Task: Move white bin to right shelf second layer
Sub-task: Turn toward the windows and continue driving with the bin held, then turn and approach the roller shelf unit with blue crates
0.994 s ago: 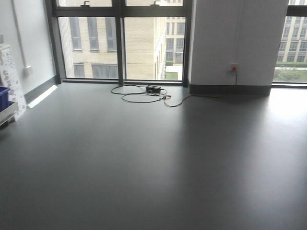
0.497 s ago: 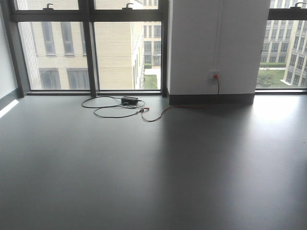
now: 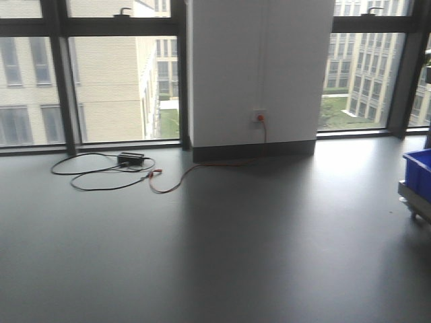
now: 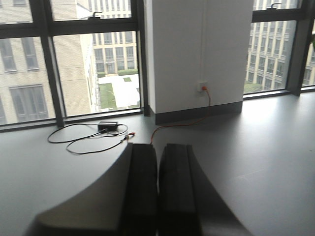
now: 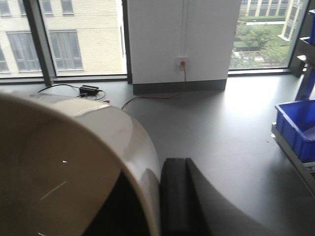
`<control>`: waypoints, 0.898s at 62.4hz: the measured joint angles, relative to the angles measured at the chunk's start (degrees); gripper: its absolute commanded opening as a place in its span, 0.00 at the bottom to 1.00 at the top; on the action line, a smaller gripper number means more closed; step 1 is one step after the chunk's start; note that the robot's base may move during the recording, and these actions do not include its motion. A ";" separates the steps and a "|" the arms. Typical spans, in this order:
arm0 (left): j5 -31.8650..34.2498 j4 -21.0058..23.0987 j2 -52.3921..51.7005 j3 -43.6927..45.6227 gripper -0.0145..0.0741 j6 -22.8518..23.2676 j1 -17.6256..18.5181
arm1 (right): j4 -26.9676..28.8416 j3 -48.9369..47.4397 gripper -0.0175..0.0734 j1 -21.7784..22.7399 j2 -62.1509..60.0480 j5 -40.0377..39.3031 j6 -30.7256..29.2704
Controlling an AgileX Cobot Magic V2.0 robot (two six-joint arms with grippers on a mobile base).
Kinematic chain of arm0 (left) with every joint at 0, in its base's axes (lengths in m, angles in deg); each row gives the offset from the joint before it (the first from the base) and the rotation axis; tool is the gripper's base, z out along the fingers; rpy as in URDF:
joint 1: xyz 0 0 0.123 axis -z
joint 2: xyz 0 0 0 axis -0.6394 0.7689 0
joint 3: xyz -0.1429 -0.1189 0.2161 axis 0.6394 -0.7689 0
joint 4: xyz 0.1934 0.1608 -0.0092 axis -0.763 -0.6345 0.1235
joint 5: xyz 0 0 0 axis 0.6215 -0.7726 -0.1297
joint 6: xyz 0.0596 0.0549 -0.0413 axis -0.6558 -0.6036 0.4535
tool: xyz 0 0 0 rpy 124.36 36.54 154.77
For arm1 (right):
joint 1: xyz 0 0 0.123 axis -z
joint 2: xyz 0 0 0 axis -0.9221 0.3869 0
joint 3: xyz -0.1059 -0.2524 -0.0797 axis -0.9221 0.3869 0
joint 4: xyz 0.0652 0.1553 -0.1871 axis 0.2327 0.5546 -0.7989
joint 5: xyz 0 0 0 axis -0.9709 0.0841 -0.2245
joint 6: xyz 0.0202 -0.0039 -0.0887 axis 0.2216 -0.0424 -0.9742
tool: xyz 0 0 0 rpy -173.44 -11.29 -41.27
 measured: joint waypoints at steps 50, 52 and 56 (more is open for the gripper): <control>0.00 0.00 0.00 0.00 0.26 0.00 0.00 | 0.00 0.04 0.25 0.00 0.00 0.00 0.00; 0.00 0.00 0.00 0.00 0.26 0.00 0.00 | 0.00 0.04 0.25 0.00 0.00 0.00 0.00; 0.00 0.00 0.00 0.00 0.26 0.00 0.00 | 0.00 0.04 0.25 0.00 0.00 0.00 0.00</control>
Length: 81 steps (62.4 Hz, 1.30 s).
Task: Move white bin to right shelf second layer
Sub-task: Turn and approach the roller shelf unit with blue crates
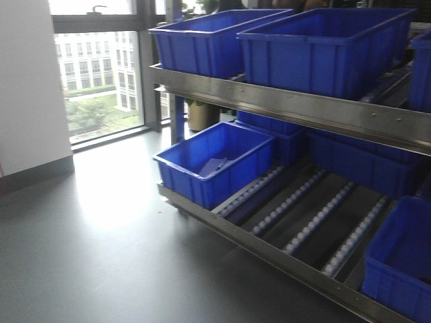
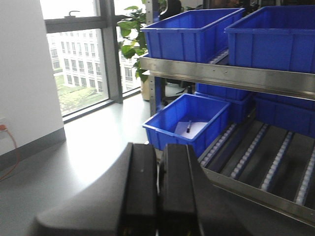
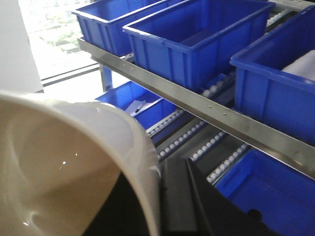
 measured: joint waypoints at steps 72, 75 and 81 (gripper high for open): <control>0.00 0.00 0.00 0.00 0.26 0.00 0.00 | 0.00 0.00 0.25 0.00 0.00 0.00 0.00; 0.00 0.00 0.00 0.00 0.26 0.00 0.00 | 0.00 0.00 0.25 0.00 0.00 0.00 0.00; 0.00 0.00 0.00 0.00 0.26 0.00 0.00 | 0.00 0.00 0.25 0.00 0.00 0.00 0.00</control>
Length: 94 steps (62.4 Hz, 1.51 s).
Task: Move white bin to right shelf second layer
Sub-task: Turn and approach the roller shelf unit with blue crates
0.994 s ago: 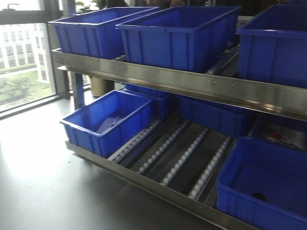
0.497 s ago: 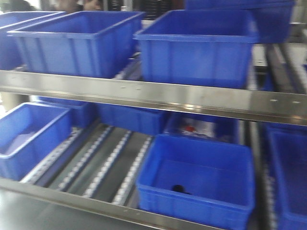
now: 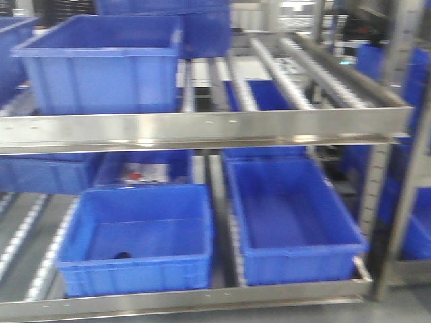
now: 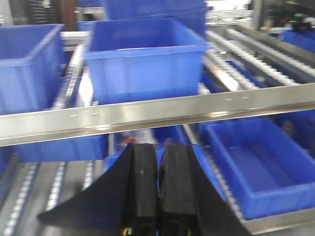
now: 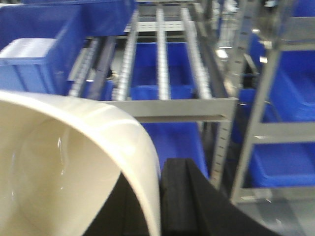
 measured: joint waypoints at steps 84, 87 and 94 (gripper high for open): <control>0.00 0.00 0.00 0.00 0.26 0.00 0.00 | 0.00 0.09 0.25 0.00 0.00 0.00 0.00; 0.00 0.00 0.00 0.00 0.26 0.00 0.00 | 0.00 0.09 0.25 0.00 0.00 0.00 0.00; 0.00 0.00 0.00 0.00 0.26 0.00 0.00 | 0.00 0.09 0.25 0.00 0.00 0.00 0.00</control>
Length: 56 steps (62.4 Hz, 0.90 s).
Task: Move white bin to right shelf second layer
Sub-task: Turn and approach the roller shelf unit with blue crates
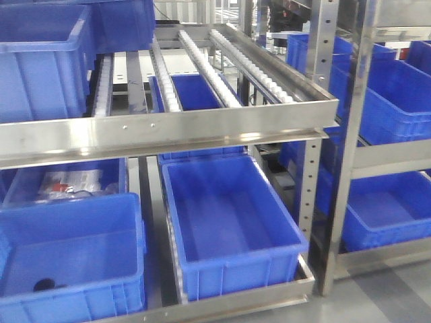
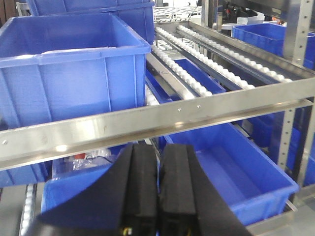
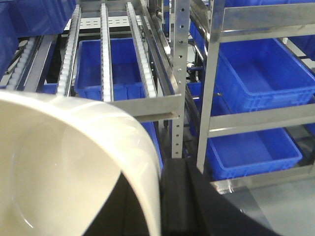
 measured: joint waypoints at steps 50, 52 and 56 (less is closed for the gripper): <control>0.00 0.00 0.00 0.00 0.26 0.00 0.00 | 0.00 0.00 0.25 0.00 0.00 0.00 0.00; 0.00 0.00 0.00 0.00 0.26 0.00 0.00 | 0.00 0.00 0.25 0.00 0.00 0.00 0.00; 0.00 0.00 0.00 0.00 0.26 0.00 0.00 | 0.00 0.00 0.25 0.00 0.00 0.00 0.00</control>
